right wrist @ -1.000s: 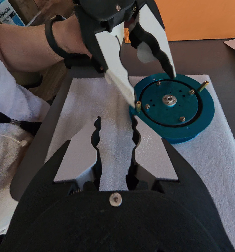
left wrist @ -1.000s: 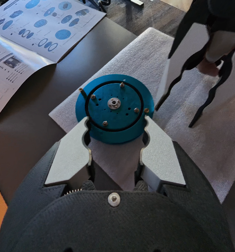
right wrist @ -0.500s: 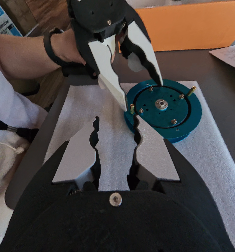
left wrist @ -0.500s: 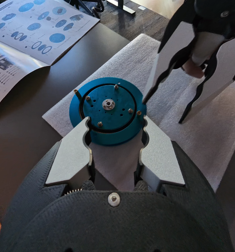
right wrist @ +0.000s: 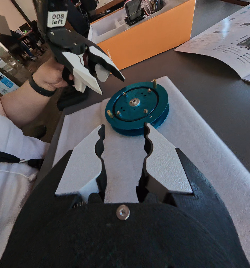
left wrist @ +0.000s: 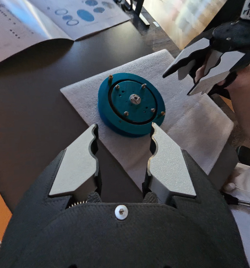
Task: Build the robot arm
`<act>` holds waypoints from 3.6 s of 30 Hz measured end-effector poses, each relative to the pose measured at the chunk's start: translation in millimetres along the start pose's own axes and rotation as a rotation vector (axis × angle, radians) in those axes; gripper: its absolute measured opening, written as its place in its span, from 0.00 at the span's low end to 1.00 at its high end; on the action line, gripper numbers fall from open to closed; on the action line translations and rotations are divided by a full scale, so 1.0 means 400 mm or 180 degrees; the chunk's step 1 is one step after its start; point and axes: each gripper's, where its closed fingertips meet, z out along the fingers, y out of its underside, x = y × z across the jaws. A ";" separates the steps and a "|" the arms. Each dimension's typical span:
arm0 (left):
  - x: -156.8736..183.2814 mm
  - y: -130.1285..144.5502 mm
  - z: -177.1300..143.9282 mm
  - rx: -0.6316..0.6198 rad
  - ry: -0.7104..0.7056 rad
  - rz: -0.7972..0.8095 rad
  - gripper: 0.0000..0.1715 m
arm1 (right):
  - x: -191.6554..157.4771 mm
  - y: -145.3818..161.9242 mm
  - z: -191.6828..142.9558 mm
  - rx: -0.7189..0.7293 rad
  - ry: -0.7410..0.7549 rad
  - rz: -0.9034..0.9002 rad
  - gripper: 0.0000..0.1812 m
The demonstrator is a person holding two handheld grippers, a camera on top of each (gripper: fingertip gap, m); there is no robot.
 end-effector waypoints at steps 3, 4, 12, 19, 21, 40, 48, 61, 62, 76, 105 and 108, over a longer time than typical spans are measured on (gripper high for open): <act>-0.012 0.011 0.027 -0.0084 -0.0031 0.0016 0.42 | 0.010 0.000 0.024 -0.0110 0.0010 -0.0223 0.29; -0.008 0.013 0.035 -0.0107 -0.0023 0.0025 0.40 | 0.013 0.003 0.031 -0.0183 0.0050 -0.0279 0.29; 0.007 0.033 0.048 -0.0273 -0.0116 0.0252 0.38 | 0.022 0.029 0.051 -0.0450 0.0101 -0.0391 0.29; 0.022 0.037 0.052 -0.0301 -0.0099 0.0315 0.36 | 0.035 0.033 0.048 -0.0462 0.0168 -0.0402 0.29; 0.028 0.038 0.054 -0.0314 -0.0085 0.0321 0.36 | 0.040 0.039 0.050 -0.0489 0.0198 -0.0410 0.29; 0.179 -0.184 -0.099 0.1096 0.0332 0.0772 0.45 | -0.213 -0.127 -0.325 0.0068 0.1828 -0.1898 0.31; 0.392 -0.483 -0.226 0.2174 0.1117 0.1443 0.44 | -0.598 -0.311 -0.655 0.0490 0.2743 -0.2152 0.29; 1.122 -1.050 -0.119 0.0639 0.2343 0.3139 0.36 | -0.657 -0.488 -1.762 -0.0386 0.4909 0.1308 0.11; 1.205 -1.068 -0.079 0.0494 0.2444 0.3239 0.36 | -0.633 -0.461 -1.778 -0.0306 0.4769 0.1632 0.10; 1.631 -1.036 0.244 -0.0301 0.3031 0.4608 0.36 | -0.441 -0.273 -1.888 -0.0716 0.4615 0.2997 0.08; 1.646 -0.955 0.282 -0.0487 0.3107 0.5015 0.02 | -0.649 -0.330 -1.777 0.0762 0.4013 0.0059 0.01; 1.645 -0.956 0.283 -0.0457 0.3078 0.4998 0.02 | -0.691 -0.324 -1.747 0.0624 0.3876 -0.0099 0.01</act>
